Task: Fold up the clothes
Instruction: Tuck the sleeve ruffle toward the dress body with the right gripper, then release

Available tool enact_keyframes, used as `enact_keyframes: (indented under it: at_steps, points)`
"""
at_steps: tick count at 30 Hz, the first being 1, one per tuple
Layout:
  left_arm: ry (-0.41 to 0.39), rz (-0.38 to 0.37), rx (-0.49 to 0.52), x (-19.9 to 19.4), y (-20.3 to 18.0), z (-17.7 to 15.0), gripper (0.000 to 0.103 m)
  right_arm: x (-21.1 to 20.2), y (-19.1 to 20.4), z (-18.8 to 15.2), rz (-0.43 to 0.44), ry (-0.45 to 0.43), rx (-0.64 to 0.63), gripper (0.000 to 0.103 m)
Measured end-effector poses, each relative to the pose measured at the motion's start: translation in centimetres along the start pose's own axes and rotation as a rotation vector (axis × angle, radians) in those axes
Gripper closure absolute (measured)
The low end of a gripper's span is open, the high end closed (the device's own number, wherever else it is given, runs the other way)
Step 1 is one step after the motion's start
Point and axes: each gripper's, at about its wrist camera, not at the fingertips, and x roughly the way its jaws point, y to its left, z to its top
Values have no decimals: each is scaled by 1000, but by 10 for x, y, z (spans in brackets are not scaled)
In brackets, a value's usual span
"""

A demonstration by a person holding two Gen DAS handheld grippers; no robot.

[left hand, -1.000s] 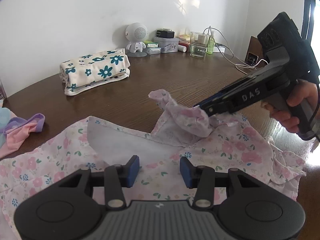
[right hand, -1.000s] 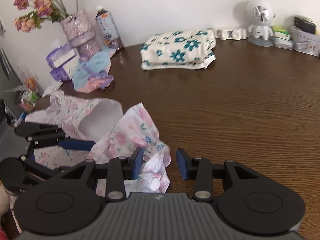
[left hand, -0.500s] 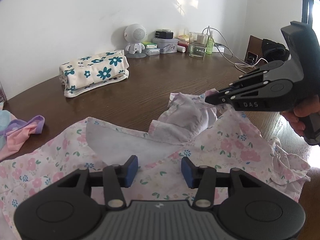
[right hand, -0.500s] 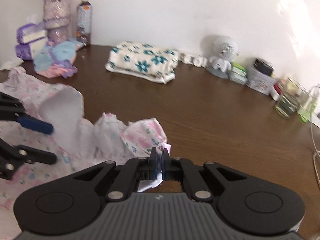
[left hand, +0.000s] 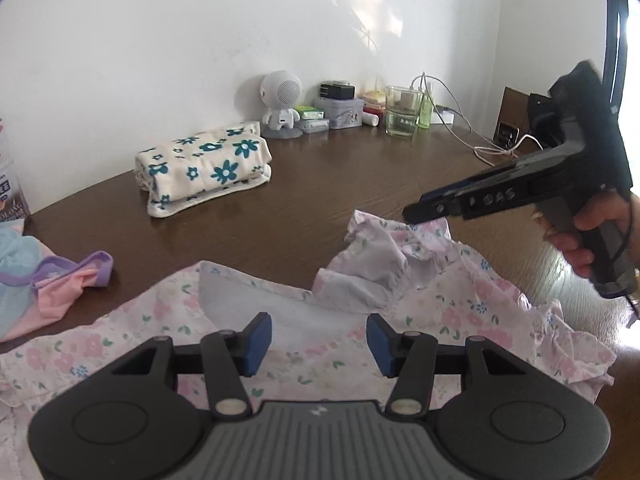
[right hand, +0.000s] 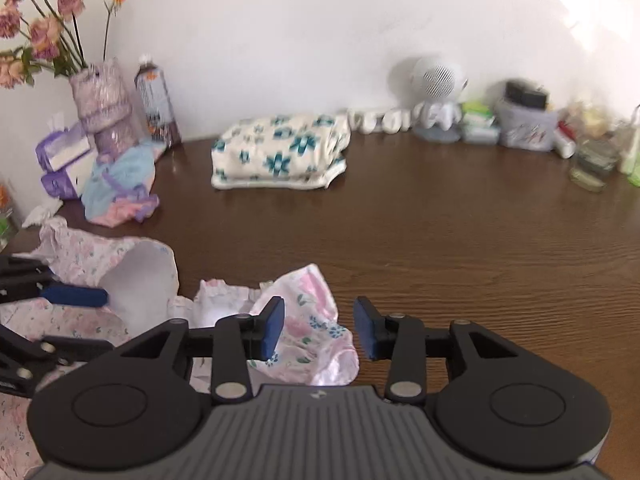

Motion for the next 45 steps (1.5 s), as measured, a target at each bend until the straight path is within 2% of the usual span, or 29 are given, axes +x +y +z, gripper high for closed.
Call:
enact_keyframes:
  at_steps: [4,5,6,7,11,14,16,18,22,28,29,30,31,35,40,43,45]
  points:
    - [15,4,-7,2,6,-2,51,15,7,-2,-5,24,-36,66]
    - [20,5,-9,4,8,-2,51,16,9,-4,-16,20,-54,77]
    - [24,7,-10,5,9,-3,51,16,7,-4,-32,13,-45,97]
    - [27,7,-11,6,9,-4,51,15,6,-5,-48,5,-37,100]
    - [39,11,-14,9,9,-7,51,16,-4,-6,-86,-15,19,100]
    - [49,14,-16,12,10,-9,51,12,-10,-9,-63,-14,57,99]
    - [55,16,-17,14,10,-10,51,1,-6,-12,-50,-10,73,88]
    - [59,17,-19,15,10,-11,51,-9,-3,-15,-38,-7,89,73]
    - [52,14,-27,13,10,-10,51,-30,3,-21,-13,-1,122,63]
    - [50,17,-8,13,5,-10,51,-50,10,-34,5,17,161,64]
    - [50,15,-5,13,4,-10,51,-50,10,-37,1,22,165,72]
    - [50,13,-3,12,3,-10,51,-50,11,-40,-3,28,169,86]
    - [49,13,-2,11,3,-10,51,-50,11,-43,-6,33,172,91]
    - [51,18,-14,9,6,-12,51,-51,0,-53,9,45,230,96]
    - [48,21,-20,5,8,-14,51,-51,-10,-61,19,42,261,97]
    - [46,21,-19,2,8,-15,51,-56,-14,-57,37,20,289,91]
    - [45,21,-20,1,8,-15,51,-57,-17,-51,36,-7,306,72]
